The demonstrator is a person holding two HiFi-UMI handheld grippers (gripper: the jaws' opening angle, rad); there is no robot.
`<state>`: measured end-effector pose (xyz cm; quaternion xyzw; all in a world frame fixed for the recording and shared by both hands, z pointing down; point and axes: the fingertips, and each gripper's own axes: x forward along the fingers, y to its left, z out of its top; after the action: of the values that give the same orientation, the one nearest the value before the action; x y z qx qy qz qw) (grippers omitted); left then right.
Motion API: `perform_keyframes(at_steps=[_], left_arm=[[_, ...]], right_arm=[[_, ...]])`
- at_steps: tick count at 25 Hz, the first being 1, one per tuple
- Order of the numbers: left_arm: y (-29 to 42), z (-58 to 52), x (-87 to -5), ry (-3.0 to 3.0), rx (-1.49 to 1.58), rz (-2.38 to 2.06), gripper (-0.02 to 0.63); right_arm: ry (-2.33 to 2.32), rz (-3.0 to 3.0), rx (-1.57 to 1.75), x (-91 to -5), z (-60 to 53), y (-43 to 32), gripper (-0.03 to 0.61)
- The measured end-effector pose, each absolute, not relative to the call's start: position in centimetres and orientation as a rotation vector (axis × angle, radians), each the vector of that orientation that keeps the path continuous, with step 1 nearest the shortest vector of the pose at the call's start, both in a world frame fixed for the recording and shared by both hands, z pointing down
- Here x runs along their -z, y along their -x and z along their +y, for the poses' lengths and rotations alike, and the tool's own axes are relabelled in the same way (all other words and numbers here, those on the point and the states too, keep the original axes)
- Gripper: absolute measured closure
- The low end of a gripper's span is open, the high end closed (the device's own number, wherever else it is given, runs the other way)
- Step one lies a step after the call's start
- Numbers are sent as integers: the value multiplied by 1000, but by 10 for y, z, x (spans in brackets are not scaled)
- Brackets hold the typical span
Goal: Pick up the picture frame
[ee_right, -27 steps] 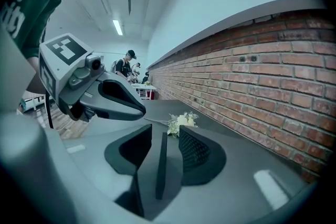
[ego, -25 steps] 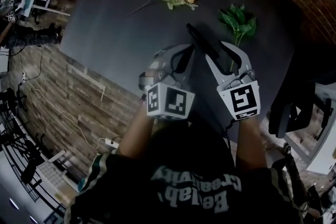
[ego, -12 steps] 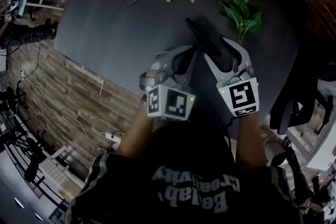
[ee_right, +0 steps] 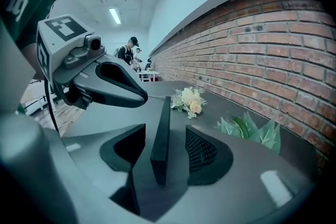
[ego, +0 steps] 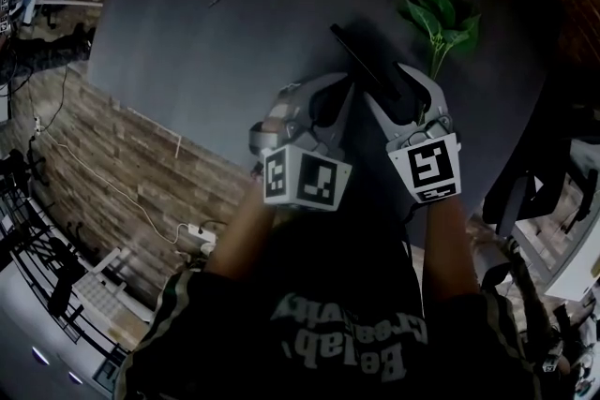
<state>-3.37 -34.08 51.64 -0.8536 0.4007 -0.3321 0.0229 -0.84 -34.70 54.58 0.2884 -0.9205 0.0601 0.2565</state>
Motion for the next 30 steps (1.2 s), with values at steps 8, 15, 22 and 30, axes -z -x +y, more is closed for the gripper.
perform_keyframes(at_steps=[8, 15, 22, 30], left_arm=[[29, -350, -533, 2665, 1048, 1228, 611], [31, -352, -543, 2680, 1068, 1220, 611], [37, -350, -550, 2683, 1091, 1215, 611], [44, -345, -549, 2674, 1097, 1222, 611]], right_arm=[[-754, -2489, -222, -574, -351, 11, 333], [-736, -2490, -251, -587, -353, 18, 333], [-740, -2444, -113, -589, -353, 15, 558], [-743, -2445, -82, -584, -346, 19, 560]])
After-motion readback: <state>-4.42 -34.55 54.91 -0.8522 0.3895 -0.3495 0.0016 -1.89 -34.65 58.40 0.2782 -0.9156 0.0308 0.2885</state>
